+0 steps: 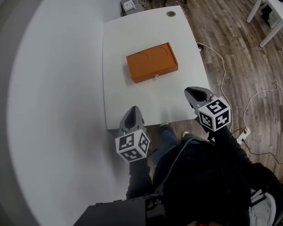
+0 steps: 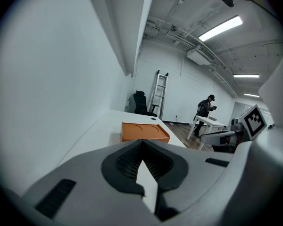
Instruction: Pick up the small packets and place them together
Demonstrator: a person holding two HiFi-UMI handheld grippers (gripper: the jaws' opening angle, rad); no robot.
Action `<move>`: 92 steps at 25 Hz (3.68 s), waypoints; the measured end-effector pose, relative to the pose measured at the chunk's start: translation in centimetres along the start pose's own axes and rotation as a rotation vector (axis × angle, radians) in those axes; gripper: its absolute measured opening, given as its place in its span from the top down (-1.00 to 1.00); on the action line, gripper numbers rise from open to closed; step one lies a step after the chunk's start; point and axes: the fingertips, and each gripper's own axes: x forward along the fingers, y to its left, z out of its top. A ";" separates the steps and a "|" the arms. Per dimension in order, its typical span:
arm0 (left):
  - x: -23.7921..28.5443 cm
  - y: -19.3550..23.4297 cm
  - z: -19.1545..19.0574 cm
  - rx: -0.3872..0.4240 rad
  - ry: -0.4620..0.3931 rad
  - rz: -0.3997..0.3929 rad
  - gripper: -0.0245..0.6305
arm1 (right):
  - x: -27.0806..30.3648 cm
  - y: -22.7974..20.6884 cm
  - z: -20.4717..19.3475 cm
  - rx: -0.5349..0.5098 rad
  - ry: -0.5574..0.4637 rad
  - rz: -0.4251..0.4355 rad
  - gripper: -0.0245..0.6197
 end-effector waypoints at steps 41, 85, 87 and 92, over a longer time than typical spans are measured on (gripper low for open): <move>21.7 8.5 -0.4 0.160 0.243 -0.275 0.75 | 24.4 -3.5 -5.9 0.093 0.370 -0.313 0.59; 23.6 6.9 -0.3 0.140 0.206 -0.289 0.92 | 23.8 -4.9 -6.0 0.016 0.396 -0.272 0.72; 23.7 6.9 -0.3 0.142 0.206 -0.289 0.92 | 23.6 -4.9 -6.2 0.015 0.396 -0.272 0.72; 23.6 6.8 -0.2 0.146 0.206 -0.292 0.92 | 22.9 -4.5 -6.6 0.024 0.403 -0.268 0.72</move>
